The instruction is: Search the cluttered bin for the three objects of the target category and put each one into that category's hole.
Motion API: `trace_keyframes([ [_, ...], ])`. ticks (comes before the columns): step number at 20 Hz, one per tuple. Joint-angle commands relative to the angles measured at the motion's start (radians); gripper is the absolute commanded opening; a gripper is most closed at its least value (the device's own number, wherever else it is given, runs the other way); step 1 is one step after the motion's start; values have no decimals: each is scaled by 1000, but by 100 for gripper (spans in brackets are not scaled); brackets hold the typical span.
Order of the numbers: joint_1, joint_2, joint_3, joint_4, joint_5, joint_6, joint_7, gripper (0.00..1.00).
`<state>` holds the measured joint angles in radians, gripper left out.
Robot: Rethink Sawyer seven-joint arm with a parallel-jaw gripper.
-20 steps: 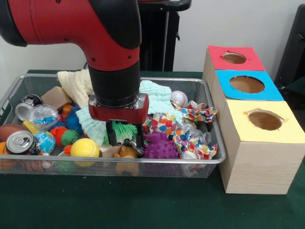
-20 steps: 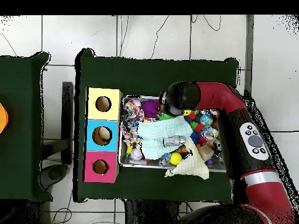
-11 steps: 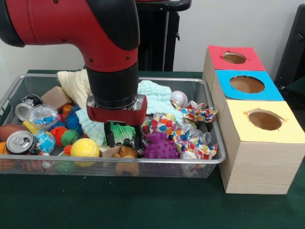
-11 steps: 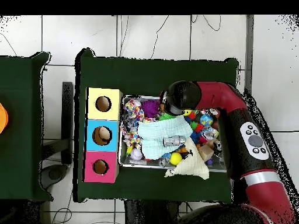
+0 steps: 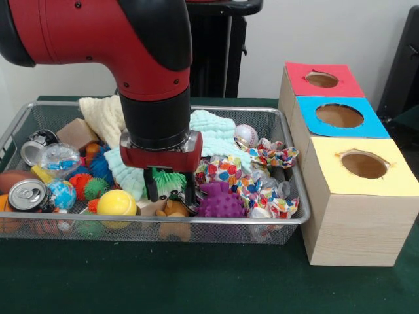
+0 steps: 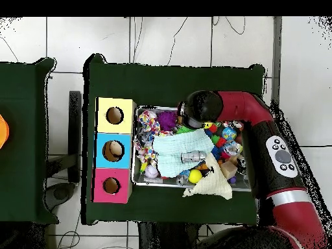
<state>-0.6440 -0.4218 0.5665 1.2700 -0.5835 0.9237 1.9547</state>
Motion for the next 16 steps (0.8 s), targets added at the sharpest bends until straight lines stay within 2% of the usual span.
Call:
trace_keyframes([
  [1, -20, -9, -4, 98, -11, 113, -259, 100],
  [9, -46, -14, 8, 136, -11, 101, -283, 100],
  [16, -44, 33, 3, 122, -40, 60, -276, 100],
])
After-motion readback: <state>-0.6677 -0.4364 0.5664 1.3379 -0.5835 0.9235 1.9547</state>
